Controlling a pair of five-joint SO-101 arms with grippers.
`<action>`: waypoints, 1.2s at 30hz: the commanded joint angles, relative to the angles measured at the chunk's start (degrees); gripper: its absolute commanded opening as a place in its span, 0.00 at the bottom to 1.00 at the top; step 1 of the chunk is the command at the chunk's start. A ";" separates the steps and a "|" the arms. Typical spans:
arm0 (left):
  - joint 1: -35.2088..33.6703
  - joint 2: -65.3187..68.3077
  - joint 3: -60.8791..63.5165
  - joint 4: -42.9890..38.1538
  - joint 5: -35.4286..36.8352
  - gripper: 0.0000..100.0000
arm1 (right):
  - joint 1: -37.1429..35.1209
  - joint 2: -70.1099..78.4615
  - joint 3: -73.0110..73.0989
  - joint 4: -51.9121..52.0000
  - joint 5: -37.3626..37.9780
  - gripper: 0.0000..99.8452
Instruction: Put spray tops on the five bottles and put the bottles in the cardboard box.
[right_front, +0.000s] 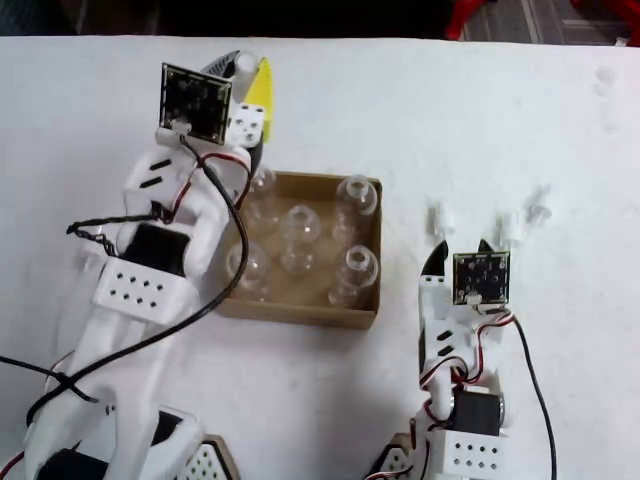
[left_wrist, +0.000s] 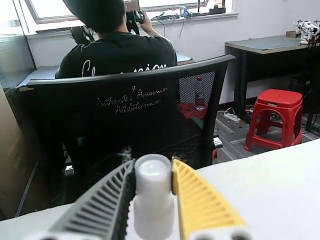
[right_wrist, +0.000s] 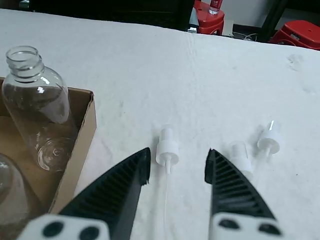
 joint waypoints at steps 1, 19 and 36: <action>0.31 -0.13 -2.29 -1.67 -0.35 0.02 | 0.04 -0.22 0.53 -0.40 0.62 0.16; 0.13 0.04 -1.32 -1.67 -0.79 0.02 | 0.04 -0.22 0.53 -0.40 0.62 0.16; 0.66 -0.22 5.27 -1.76 -0.26 0.02 | 0.04 -0.22 0.53 -0.40 0.62 0.16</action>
